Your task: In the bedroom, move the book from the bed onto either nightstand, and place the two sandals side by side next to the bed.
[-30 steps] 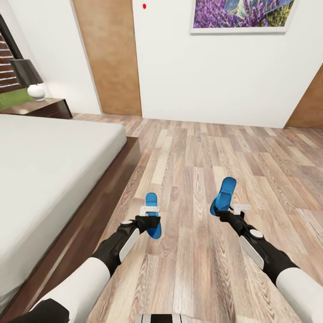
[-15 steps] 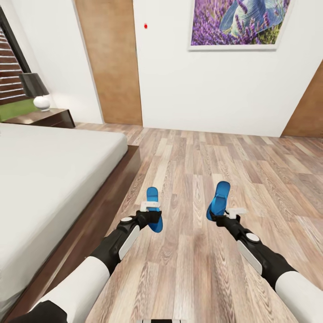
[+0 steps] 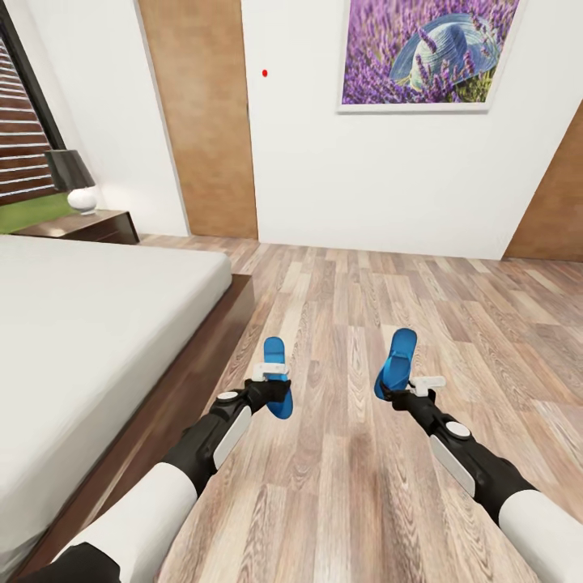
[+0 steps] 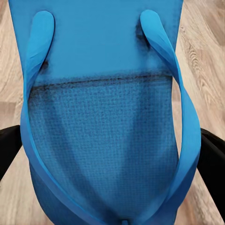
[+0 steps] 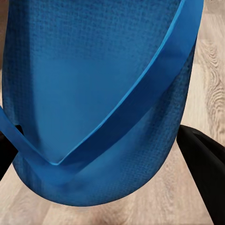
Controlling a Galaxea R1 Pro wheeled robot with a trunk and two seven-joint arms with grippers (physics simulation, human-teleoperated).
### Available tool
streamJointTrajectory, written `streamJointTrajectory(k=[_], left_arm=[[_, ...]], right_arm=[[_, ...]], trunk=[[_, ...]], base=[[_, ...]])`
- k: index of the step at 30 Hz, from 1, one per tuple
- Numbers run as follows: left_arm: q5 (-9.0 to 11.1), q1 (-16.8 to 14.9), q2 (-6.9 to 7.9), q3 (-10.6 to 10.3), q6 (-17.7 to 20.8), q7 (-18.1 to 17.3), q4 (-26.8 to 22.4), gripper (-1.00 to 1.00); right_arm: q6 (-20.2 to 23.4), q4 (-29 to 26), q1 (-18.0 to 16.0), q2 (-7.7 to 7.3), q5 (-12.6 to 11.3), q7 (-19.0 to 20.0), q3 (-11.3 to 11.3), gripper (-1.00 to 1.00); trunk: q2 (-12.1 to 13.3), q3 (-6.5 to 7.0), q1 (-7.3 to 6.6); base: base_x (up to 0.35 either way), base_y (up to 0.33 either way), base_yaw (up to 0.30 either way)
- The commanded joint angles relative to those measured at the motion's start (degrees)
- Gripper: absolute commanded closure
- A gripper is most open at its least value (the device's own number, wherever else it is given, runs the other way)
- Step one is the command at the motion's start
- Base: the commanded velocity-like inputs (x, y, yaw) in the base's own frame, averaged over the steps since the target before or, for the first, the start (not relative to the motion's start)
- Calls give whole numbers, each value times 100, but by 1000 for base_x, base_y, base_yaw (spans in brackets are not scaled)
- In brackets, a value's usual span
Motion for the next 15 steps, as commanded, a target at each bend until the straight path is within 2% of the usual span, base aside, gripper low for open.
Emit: streamJointTrajectory(k=[1, 4, 9, 15], left_arm=[[27, -2, 3, -1, 25, -4, -4, 100], [24, 1, 17, -11, 25, -6, 3, 100], [17, 2, 22, -17, 30, 5, 21, 100], [15, 2, 20, -18, 31, 11, 57, 100]], right_arm=[[-44, 6, -6, -7, -63, 7, 34, 100], [-46, 4, -6, 6, -57, 3, 38, 100], [-40, -2, -6, 18, -51, 0, 41, 100], [-33, -10, -6, 20, -51, -1, 39, 100]], trunk=[[-2, -5, -1], [-2, -5, -1], [-2, -5, -1], [-2, -5, -1]], base=[[0, 0, 0], [56, -26, 0], [214, -152, -24], [258, -200, -205]])
